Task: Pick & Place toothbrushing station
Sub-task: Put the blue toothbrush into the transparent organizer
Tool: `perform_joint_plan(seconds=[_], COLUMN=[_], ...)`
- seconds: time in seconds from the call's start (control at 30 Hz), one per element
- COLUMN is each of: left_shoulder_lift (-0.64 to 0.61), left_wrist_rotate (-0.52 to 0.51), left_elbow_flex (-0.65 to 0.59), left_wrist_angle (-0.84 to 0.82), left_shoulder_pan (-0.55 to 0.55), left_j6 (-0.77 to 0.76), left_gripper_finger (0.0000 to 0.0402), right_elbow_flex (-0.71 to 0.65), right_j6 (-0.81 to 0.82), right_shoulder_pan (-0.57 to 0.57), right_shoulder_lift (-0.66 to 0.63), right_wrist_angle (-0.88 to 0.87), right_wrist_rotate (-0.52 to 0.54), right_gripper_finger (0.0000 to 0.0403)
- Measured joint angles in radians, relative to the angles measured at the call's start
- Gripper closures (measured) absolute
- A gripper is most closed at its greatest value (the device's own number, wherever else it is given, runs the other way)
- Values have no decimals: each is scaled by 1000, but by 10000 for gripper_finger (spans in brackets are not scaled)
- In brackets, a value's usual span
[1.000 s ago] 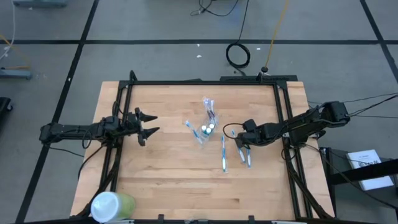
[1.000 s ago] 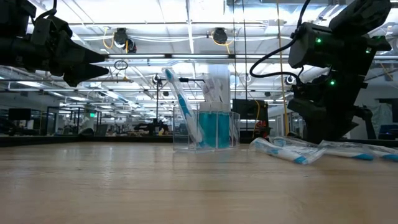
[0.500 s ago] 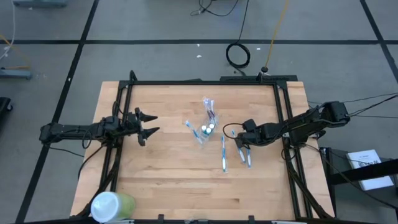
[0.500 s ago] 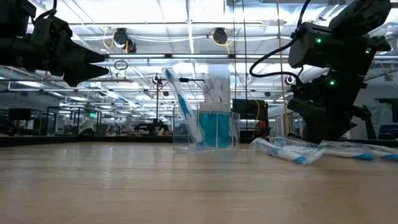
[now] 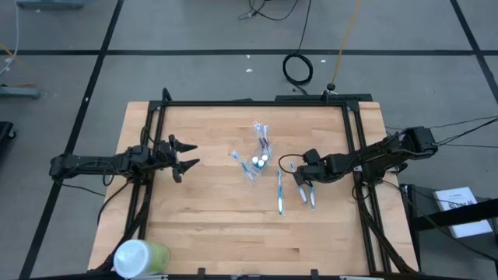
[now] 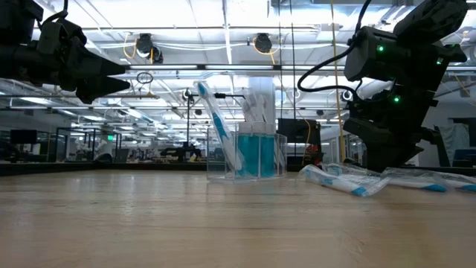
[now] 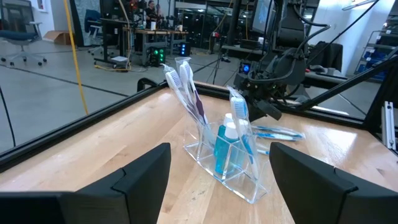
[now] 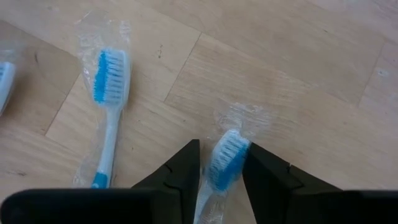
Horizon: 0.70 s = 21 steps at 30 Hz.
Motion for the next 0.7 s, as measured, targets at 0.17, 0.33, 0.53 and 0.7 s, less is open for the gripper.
perform_joint_plan(seconds=[0.17, 0.33, 0.53, 0.7], left_shoulder_lift=[0, 0, 0, 0], left_wrist_rotate=[0, 0, 0, 0], left_elbow_flex=[0, 0, 0, 0], left_wrist_angle=[0, 0, 0, 0], left_shoulder_pan=[0, 0, 0, 0], left_j6=[0, 0, 0, 0], left_gripper_finger=[119, 119, 119, 119], right_elbow_flex=[0, 0, 0, 0], right_j6=[-2, -4, -5, -5], right_shoulder_pan=[0, 0, 0, 0], right_shoulder_lift=[0, 0, 0, 0], right_wrist_angle=[4, 6, 7, 7], right_wrist_rotate=[0, 1, 1, 1], right_gripper_finger=[306, 316, 326, 333])
